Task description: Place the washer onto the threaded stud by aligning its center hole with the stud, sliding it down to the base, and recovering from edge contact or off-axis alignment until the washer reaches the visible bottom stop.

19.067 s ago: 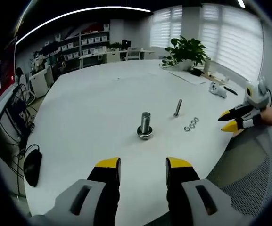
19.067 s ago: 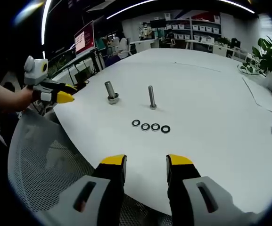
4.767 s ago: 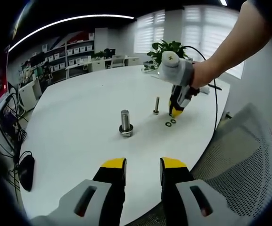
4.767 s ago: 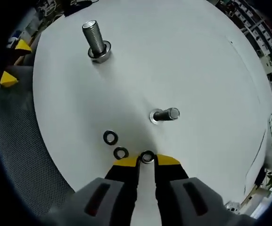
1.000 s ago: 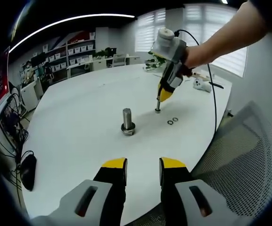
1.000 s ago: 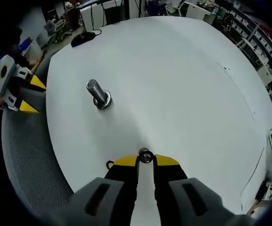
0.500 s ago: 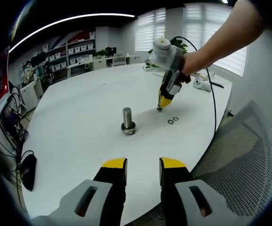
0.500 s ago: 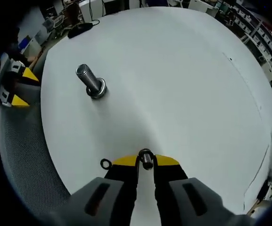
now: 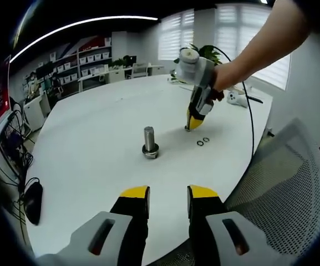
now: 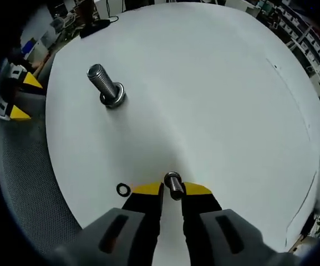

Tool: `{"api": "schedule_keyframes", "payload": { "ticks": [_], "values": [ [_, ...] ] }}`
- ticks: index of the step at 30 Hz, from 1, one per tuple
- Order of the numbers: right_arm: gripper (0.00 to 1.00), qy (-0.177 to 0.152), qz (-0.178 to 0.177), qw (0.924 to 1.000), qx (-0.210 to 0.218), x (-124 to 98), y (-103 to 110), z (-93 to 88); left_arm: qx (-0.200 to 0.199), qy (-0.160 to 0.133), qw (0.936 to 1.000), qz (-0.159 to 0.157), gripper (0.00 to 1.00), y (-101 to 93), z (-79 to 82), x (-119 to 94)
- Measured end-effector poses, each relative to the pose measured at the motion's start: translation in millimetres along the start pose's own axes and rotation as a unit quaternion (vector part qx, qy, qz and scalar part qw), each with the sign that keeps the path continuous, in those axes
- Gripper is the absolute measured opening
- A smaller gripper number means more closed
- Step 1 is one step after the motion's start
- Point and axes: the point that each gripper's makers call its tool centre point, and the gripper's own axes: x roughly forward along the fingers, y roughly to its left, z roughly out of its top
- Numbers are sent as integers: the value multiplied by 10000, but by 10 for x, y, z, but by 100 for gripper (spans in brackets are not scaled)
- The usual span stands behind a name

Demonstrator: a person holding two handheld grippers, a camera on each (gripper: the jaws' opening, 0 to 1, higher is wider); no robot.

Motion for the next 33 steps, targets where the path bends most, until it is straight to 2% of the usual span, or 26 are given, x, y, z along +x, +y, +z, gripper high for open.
{"api": "schedule_keyframes", "payload": {
  "ticks": [10,33],
  "values": [
    [20,-84,-86,9999,114,-42,-47,-45,3,-9,10000,10,25,3,2,-1],
    [23,-56,-74,9997,236,-187,154,-357,-3,-41,9999,91,26,37,23,-4]
  ]
}}
